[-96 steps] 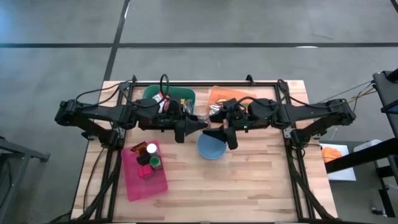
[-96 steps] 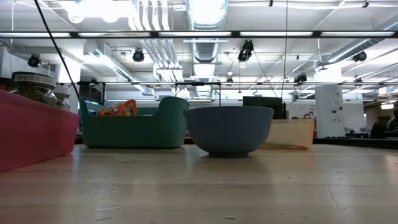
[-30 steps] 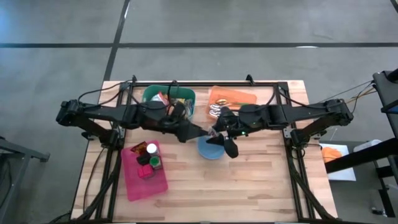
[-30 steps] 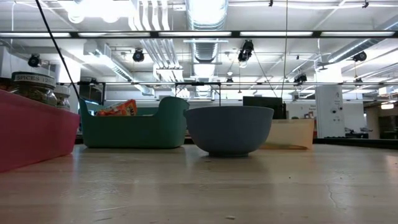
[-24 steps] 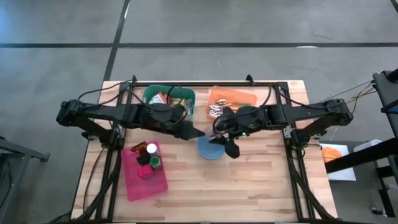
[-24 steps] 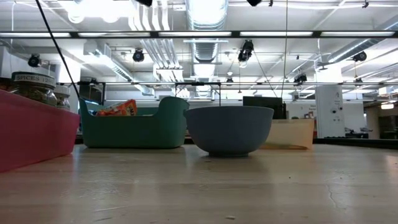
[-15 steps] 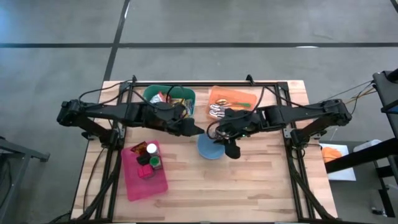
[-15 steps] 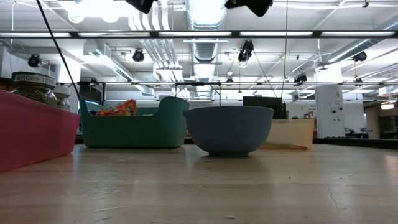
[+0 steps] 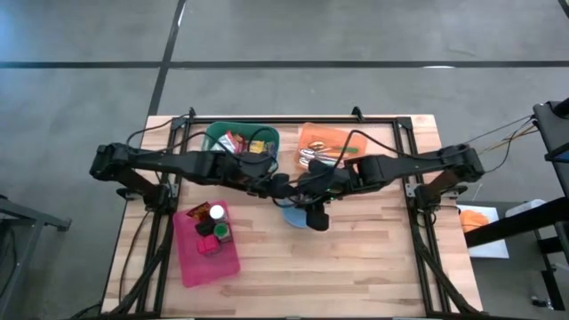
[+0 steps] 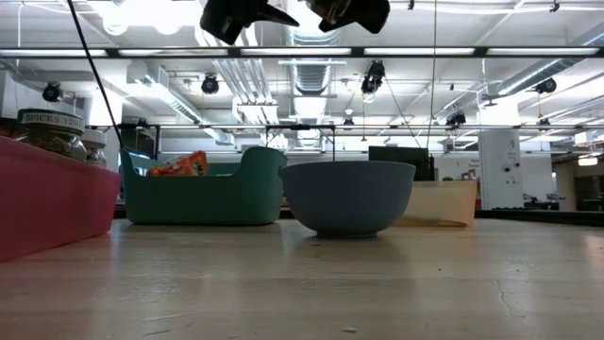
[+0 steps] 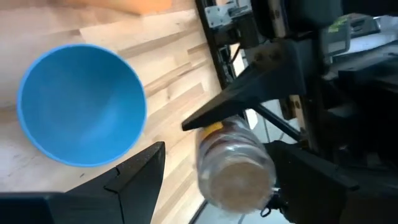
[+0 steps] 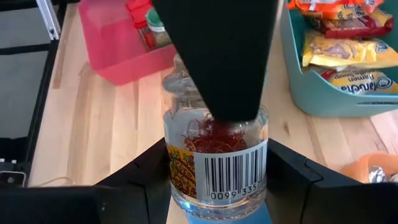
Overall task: Pick & Place Food Item
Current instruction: Put the brown spice bottle into the pink bin
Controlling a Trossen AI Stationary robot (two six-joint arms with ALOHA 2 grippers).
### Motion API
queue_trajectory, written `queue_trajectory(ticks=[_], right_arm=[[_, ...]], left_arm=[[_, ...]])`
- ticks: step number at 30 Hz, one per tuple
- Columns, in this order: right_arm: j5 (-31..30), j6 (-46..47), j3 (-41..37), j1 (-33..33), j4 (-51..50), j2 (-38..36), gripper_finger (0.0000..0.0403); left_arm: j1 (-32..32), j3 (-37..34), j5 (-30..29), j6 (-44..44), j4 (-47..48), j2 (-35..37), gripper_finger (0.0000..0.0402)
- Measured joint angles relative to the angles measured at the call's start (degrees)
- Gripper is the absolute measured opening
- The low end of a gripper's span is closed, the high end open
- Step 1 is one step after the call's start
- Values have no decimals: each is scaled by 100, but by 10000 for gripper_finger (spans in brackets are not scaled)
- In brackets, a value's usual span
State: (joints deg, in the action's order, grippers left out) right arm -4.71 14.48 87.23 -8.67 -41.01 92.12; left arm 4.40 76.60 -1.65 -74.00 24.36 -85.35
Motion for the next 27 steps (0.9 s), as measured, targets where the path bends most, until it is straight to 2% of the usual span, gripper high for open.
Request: queue_trajectory(ticks=[13, 17, 23, 27], right_arm=[[-433, -260, 519, -9, -280, 253, 186], [-450, -271, 517, -10, -299, 250, 186], [-468, -323, 517, -11, -339, 254, 185], [-470, -328, 517, -22, -339, 252, 185]], left_arm=[[0, -5, 171, 136, -30, -43, 288], [4, -5, 179, 181, -58, -43, 254], [2, -3, 195, 324, -76, -43, 161], [0, -7, 220, 352, -117, -43, 161]])
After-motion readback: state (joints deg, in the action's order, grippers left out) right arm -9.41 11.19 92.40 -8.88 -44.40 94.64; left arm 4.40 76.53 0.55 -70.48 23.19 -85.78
